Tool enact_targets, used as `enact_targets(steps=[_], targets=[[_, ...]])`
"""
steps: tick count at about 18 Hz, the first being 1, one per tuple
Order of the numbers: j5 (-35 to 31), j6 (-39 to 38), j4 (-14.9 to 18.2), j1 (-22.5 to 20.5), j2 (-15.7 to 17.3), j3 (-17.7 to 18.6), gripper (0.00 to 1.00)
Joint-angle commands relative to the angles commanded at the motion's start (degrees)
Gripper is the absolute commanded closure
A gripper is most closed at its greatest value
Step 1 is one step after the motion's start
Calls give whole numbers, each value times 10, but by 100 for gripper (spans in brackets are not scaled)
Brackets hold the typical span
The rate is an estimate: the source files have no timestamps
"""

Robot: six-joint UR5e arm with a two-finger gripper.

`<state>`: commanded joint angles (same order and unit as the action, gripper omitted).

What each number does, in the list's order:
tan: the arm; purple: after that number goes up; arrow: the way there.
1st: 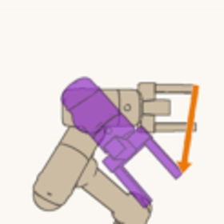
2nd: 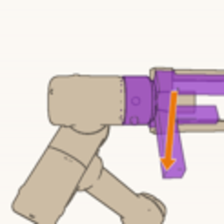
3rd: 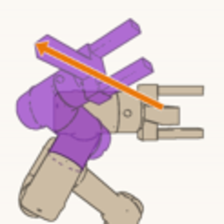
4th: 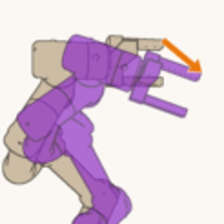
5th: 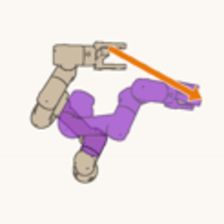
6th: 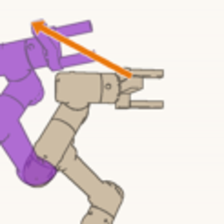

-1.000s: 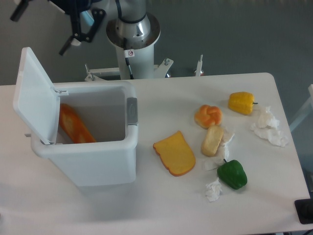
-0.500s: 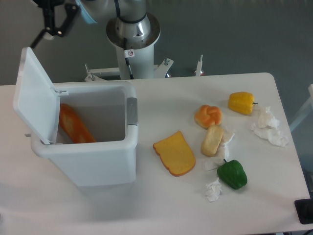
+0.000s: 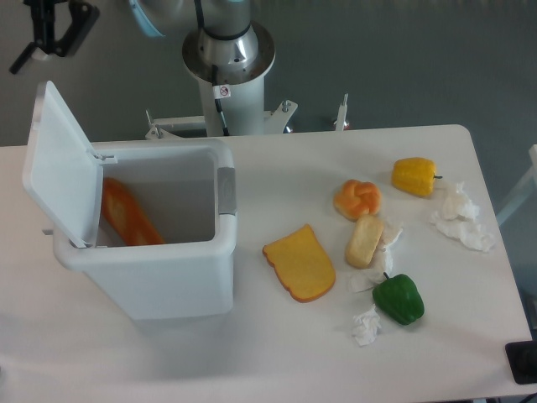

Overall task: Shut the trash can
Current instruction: 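Lower the gripper behind the raised white lid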

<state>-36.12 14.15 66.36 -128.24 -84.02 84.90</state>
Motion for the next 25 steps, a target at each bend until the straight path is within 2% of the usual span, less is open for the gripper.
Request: enact_targets(steps=[11, 25], targets=[[1, -11, 0, 16, -4, 20, 0], [0, -11, -6, 45, -38, 24, 0]])
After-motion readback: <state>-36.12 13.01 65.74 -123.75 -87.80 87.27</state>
